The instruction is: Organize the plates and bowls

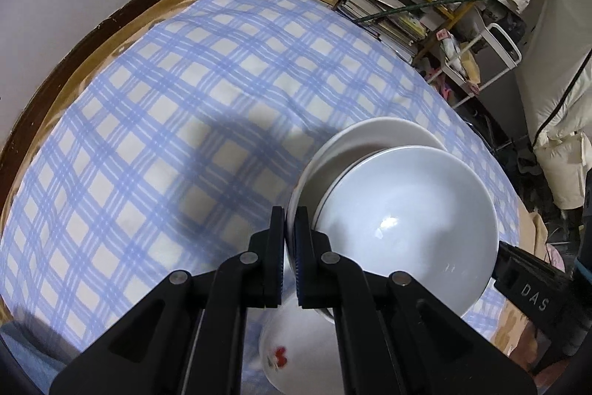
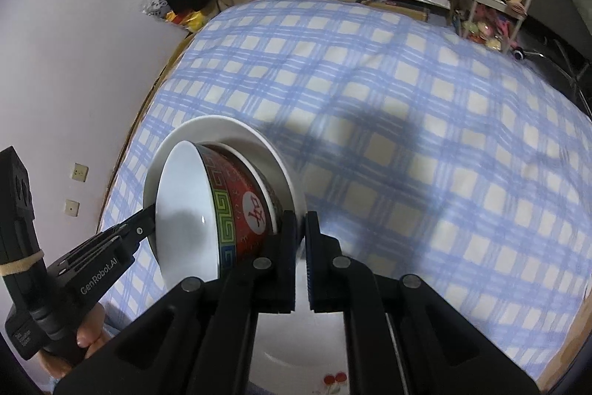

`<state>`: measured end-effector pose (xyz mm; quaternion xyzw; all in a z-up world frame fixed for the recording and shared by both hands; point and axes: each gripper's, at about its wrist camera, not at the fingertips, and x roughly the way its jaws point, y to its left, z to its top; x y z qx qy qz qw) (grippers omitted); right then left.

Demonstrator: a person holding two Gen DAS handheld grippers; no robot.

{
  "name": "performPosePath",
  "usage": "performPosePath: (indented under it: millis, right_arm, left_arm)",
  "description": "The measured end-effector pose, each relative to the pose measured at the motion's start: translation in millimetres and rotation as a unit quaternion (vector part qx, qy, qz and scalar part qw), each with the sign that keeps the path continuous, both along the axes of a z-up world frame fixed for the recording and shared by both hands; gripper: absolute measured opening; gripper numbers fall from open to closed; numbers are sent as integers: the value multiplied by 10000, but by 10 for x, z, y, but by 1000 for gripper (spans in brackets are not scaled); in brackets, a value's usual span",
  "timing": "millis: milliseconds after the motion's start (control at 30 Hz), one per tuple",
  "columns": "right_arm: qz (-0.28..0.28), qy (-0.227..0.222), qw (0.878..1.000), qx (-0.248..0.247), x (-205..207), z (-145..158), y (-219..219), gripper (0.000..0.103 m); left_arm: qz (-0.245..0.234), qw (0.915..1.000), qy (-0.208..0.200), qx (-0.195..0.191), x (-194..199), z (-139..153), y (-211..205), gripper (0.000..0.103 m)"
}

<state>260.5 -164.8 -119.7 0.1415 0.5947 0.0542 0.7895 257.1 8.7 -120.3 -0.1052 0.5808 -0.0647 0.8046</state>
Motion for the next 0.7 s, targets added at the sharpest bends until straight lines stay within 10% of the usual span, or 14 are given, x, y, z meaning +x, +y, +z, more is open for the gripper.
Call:
performPosePath:
  millis: [700]
  right_arm:
    - [-207,322,9992,-102,-1029,-358,-4,8]
  left_arm:
    - [-297,9950,778,553,-848,-481,-112,2]
